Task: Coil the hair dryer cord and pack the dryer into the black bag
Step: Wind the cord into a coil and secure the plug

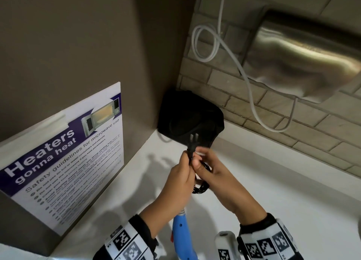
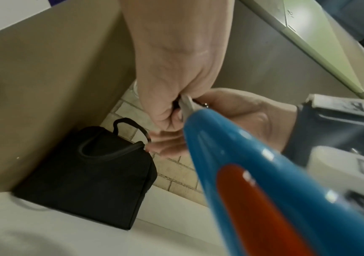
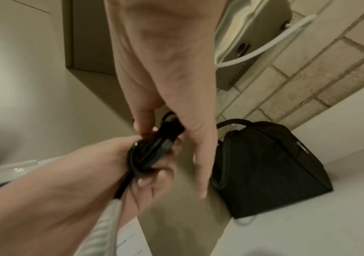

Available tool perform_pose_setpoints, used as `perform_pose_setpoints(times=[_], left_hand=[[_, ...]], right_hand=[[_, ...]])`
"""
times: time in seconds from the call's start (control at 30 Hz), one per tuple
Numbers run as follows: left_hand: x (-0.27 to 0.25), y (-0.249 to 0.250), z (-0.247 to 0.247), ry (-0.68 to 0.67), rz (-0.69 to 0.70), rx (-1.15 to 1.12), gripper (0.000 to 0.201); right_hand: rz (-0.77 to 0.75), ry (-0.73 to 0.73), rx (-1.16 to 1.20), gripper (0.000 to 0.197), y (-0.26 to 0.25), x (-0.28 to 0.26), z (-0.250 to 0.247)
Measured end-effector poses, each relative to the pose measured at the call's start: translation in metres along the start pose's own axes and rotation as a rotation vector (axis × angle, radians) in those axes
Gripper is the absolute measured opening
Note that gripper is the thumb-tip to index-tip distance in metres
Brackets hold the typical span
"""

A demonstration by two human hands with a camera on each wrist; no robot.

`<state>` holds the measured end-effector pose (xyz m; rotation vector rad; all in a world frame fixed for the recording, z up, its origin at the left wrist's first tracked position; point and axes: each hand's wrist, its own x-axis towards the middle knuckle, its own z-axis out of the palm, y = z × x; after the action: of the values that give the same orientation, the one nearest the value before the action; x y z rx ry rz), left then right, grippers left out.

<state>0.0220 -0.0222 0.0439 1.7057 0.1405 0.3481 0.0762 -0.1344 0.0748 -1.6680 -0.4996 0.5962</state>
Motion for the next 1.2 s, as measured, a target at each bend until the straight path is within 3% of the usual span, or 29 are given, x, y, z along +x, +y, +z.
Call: perform_pose_setpoints(times=[0.07,0.2,0.33,0.53,0.67,0.83,0.97,1.07,1.2], left_hand=[[0.001,0.002,-0.003,0.024,-0.021,-0.017,0.019],[0.002,-0.001,-0.007,0.003,-0.022,-0.001,0.023],[0.000,0.007,-0.007,-0.023,0.017,0.001,0.019],[0.001,-0.001,-0.009,0.129,-0.009,-0.024,0.014],[0.004,0.000,-0.011,0.174,-0.062,-0.014,0.027],[0.008,0.001,-0.013,0.188,-0.208,-0.157,0.032],[0.011,-0.001,-0.018,0.202,-0.308,-0.249,0.034],[0.012,0.001,-0.020,0.148,-0.348,-0.303,0.035],[0.007,0.000,-0.022,-0.107,-0.306,-0.257,0.036]], right_hand=[[0.103,0.000,-0.016,0.034,0.004,-0.003,0.003],[-0.047,0.275,-0.320,0.033,0.013,-0.004,0.007],[-0.008,0.339,-0.097,0.033,0.017,-0.006,0.011],[0.066,0.264,0.234,0.035,0.018,-0.004,0.013],[0.127,0.176,0.410,0.029,0.009,-0.007,0.007],[0.151,0.165,0.351,0.044,0.012,-0.012,0.008],[0.145,0.129,0.332,0.034,0.021,-0.017,0.006],[0.147,0.104,0.352,0.032,0.024,-0.019,0.005],[0.119,0.046,0.442,0.032,0.028,-0.014,0.002]])
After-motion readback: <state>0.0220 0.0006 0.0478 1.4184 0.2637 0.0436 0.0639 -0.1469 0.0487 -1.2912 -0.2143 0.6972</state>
